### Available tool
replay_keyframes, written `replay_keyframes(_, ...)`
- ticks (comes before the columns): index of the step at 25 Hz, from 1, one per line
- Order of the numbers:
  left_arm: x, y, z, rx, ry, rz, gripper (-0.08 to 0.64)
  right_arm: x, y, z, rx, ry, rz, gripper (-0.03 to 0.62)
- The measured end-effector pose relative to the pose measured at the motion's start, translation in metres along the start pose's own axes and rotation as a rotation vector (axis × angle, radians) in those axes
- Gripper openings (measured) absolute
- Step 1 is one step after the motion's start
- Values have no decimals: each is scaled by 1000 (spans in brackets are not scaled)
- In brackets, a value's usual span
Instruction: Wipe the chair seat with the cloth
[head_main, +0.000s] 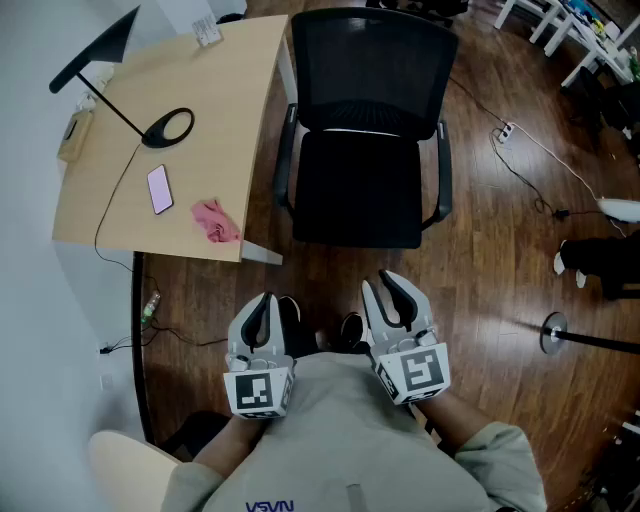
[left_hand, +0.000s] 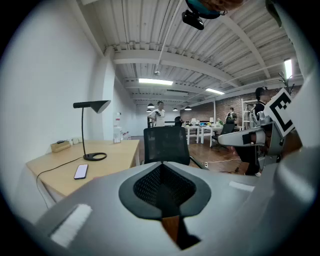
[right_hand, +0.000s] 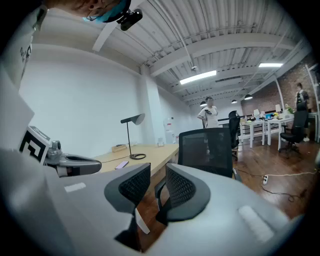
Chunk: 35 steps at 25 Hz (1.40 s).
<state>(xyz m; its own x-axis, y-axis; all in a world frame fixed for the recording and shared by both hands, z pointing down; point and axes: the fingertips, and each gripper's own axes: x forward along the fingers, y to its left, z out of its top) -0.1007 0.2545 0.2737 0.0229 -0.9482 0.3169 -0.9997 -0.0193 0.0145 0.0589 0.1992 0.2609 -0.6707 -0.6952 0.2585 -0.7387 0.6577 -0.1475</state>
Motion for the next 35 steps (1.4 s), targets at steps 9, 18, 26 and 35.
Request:
replay_keyframes(9, 52, 123, 5, -52, 3, 107, 38, 136, 60, 10, -73, 65, 120, 103)
replay_keyframes(18, 106, 261, 3, -57, 31, 158, 20, 288, 159, -19, -145, 194, 254, 123)
replay_keyframes(26, 133, 326, -29, -58, 122, 172, 12, 374, 213, -75, -200, 345, 309, 147)
replay_keyframes(35, 145, 355, -60, -74, 177, 141, 12, 407, 232, -150, -263, 552, 329, 186)
